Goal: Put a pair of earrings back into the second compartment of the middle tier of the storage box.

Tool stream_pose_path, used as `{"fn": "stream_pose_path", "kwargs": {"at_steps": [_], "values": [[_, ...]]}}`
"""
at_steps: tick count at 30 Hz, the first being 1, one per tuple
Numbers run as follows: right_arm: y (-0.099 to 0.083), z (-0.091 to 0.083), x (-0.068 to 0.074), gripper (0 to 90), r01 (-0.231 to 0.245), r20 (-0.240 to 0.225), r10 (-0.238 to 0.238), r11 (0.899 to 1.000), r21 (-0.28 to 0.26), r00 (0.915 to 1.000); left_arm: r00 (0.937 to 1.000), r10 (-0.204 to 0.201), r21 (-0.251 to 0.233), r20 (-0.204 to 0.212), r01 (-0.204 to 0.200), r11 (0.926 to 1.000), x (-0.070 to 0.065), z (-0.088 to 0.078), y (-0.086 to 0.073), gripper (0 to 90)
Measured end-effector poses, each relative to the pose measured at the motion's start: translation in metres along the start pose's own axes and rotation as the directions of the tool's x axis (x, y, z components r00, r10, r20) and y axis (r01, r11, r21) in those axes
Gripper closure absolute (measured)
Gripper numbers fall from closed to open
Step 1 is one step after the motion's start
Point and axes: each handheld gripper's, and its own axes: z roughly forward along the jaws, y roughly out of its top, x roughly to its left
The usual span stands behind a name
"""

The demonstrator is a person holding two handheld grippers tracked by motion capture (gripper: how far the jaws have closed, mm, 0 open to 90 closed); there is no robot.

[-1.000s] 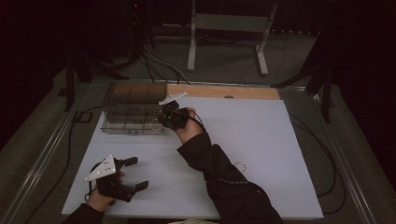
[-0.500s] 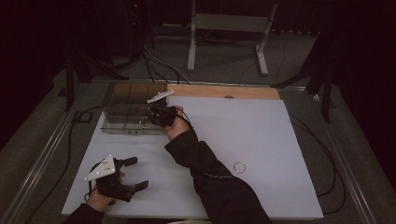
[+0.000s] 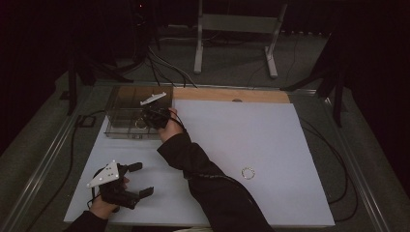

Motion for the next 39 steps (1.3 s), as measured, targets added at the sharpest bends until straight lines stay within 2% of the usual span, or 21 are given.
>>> {"fn": "stream_pose_path", "kwargs": {"at_steps": [2,4,6,7,8,10,11,13,18,22,25,27,29,33,39], "values": [[0.0,0.002,-0.002,85.8,-0.017,-0.007,0.017,1.0,-0.007,0.9998,1.0,0.002,0.0,-0.001,-0.002,1.0,0.0,0.0,0.0,0.5],[-0.003,0.007,-0.005,68.9,-0.063,-0.048,0.063,0.998,-0.01,0.9969,1.0,0.003,0.0,0.001,-0.003,1.0,0.0,0.0,0.0,0.5],[-0.004,0.004,-0.005,61.8,-0.066,-0.06,0.065,0.998,-0.02,0.9961,1.0,0.0,0.0,0.001,0.0,1.0,0.0,0.0,0.0,0.5],[-0.005,0.001,-0.005,58.5,-0.078,-0.088,0.076,0.997,-0.024,0.9932,1.0,0.0,0.0,0.001,0.0,1.0,0.0,0.0,0.0,0.5],[-0.005,-0.002,-0.005,56.6,-0.081,-0.109,0.078,0.996,-0.026,0.9909,1.0,-0.001,0.001,0.001,0.001,1.0,0.001,0.0,-0.001,0.5],[-0.005,-0.008,-0.001,50.5,-0.062,-0.119,0.057,0.997,-0.038,0.9912,1.0,-0.001,0.001,0.001,0.001,1.0,0.001,0.0,0.0,0.5],[-0.005,-0.008,-0.001,50.5,-0.062,-0.119,0.057,0.997,-0.038,0.9912,1.0,0.0,0.001,0.0,0.0,1.0,0.001,0.0,0.0,0.5],[-0.006,-0.018,0.004,44.5,-0.04,-0.134,0.034,0.998,-0.048,0.9904,1.0,0.001,0.001,0.0,-0.001,1.0,0.0,0.0,0.0,0.5],[-0.01,-0.036,0.01,37.2,-0.033,-0.161,0.02,0.997,-0.077,0.9867,1.0,0.002,0.005,0.004,-0.002,1.0,0.001,0.001,-0.001,0.5],[-0.014,-0.047,0.01,32.4,-0.037,-0.174,0.024,0.996,-0.077,0.9845,1.0,0.004,0.005,0.004,-0.005,1.0,0.0,0.001,0.0,0.5],[-0.015,-0.054,0.01,28.7,-0.027,-0.166,0.014,0.996,-0.08,0.9861,1.0,0.006,0.007,0.005,-0.006,1.0,0.0,0.001,0.0,0.5],[-0.02,-0.064,0.007,22.8,-0.039,-0.17,0.023,0.995,-0.089,0.9852,1.0,0.006,0.006,0.006,-0.006,1.0,0.001,0.001,0.0,0.5],[-0.023,-0.07,0.003,20.8,-0.053,-0.184,0.036,0.994,-0.092,0.9823,1.0,0.006,0.006,0.007,-0.006,1.0,0.001,0.002,0.0,0.5],[-0.031,-0.085,-0.002,15.9,-0.035,-0.183,0.016,0.995,-0.098,0.983,1.0,0.008,0.011,0.005,-0.008,0.9999,0.001,0.002,-0.001,0.5],[-0.044,-0.102,-0.01,14.9,-0.029,-0.156,0.014,0.995,-0.092,0.9876,1.0,0.003,0.012,0.007,-0.003,0.9999,0.0,0.003,-0.001,0.5]]}}
